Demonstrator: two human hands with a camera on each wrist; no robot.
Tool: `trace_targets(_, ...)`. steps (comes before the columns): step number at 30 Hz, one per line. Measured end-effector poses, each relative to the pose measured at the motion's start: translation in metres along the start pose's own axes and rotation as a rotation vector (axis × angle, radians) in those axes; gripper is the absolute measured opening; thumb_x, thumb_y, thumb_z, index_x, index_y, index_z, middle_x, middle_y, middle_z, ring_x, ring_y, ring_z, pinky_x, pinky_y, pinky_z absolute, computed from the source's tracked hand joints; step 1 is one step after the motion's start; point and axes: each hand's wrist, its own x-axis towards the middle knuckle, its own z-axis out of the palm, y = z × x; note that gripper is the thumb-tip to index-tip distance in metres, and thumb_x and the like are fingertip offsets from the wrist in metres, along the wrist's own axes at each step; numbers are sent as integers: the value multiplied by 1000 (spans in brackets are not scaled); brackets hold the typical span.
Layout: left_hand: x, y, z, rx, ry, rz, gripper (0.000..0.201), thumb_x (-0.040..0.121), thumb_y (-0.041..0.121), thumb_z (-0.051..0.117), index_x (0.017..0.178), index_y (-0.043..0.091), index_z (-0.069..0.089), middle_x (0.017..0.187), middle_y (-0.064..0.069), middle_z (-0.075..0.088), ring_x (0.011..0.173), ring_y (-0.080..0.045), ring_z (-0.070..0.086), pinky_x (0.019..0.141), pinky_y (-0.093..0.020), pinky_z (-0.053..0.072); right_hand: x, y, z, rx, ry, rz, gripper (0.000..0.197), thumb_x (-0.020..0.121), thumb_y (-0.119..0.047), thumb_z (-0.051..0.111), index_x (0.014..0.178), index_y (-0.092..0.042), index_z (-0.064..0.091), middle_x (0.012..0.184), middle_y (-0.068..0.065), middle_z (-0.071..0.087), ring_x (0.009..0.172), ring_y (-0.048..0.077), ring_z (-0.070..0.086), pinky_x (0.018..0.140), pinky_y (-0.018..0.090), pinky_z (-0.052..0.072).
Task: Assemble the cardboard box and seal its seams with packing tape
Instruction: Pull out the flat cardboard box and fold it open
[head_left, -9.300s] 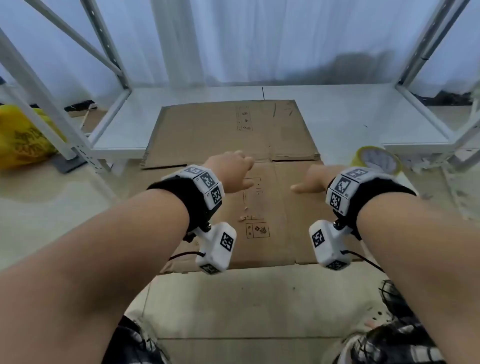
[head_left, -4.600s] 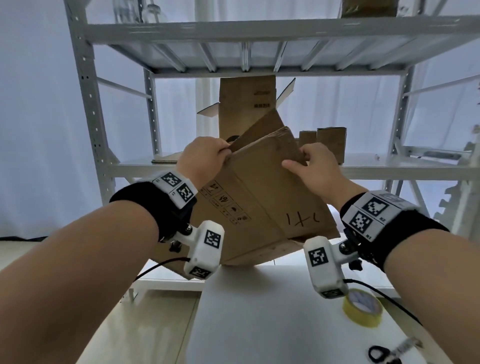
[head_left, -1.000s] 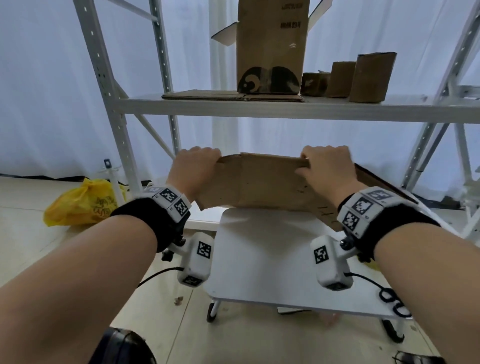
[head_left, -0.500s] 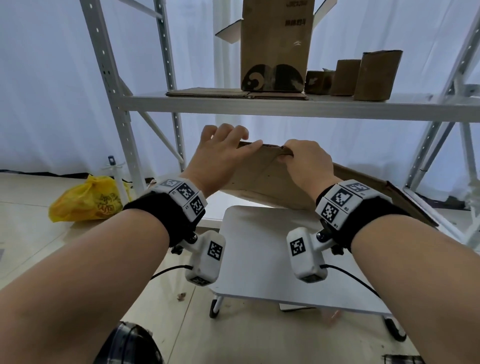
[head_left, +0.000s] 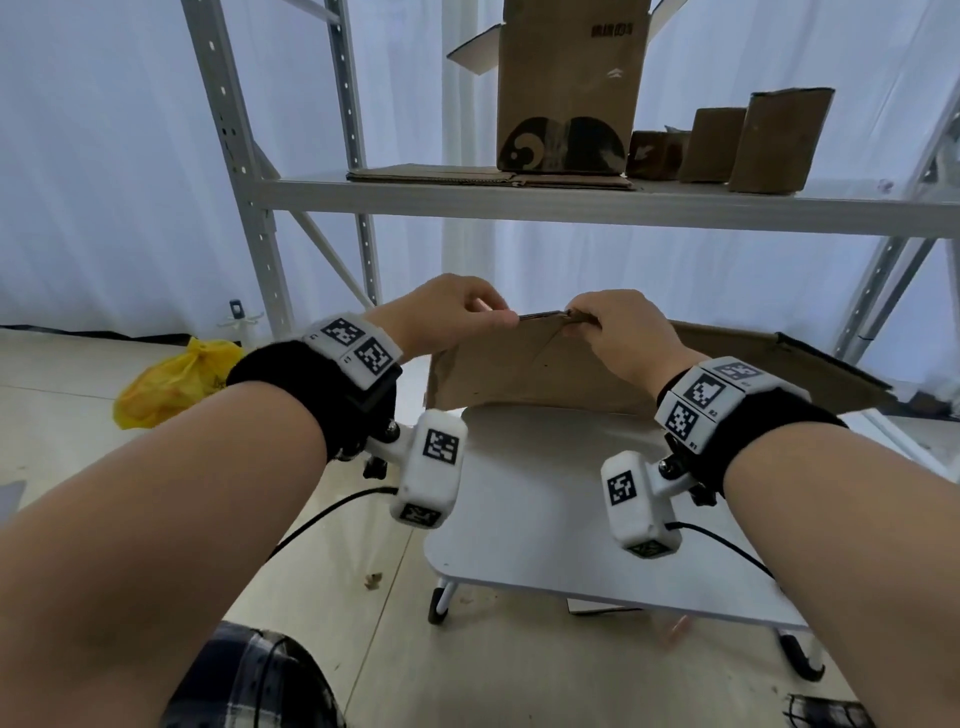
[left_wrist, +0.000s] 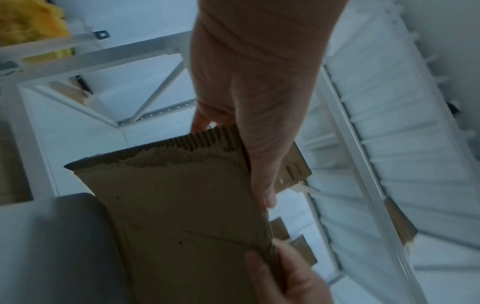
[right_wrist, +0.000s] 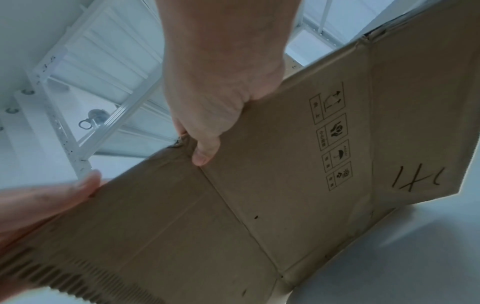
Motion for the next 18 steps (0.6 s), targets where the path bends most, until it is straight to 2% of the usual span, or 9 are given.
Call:
trace_targets(2,0,-4,-2,-155,-113,-86,34,88,46,59,107,20,67,107,-8,67,99,-25,62,88,-38,51,-1,2,-2,-17,6,-18,17,96,-18,53,100,-10,67,92,7,67,91,27,58,84,39,45)
trace_targets(5,0,-4,-4,-307,-120,-109,22,89,36,63,100,18,70,95,-2,70,89,-17,65,82,-31,54,-1,6,-3,-84,-1,-28,20,97,-21,52,102,-11,67,92,10,66,92,28,56,81,41,46)
trace_targets(10,7,-4,-6,-157,5,-34,31,88,39,63,99,12,72,92,-1,69,84,-9,60,69,-18,45,-4,10,-4,-92,-24,-17,20,97,-23,52,103,-12,68,91,12,62,91,29,55,81,42,46)
trace_targets(13,9,-6,-8,-66,60,13,31,87,40,64,95,11,73,88,-1,69,82,-10,60,69,-18,46,-6,12,-3,-93,-45,-28,20,97,-23,50,102,-13,67,89,10,61,92,27,53,80,41,46)
trace_targets(15,9,-6,-11,98,107,94,30,87,40,63,96,13,73,88,0,69,83,-11,60,72,-17,44,-7,14,-2,-87,-46,-42,19,97,-22,50,99,-14,67,83,6,59,90,26,53,76,38,44)
trace_targets(18,9,-2,-13,333,23,182,27,91,37,59,103,17,70,91,4,68,79,-5,56,69,-12,38,-10,16,-1,-78,-66,-62,16,97,-21,52,92,-16,66,73,0,51,83,25,53,68,32,37)
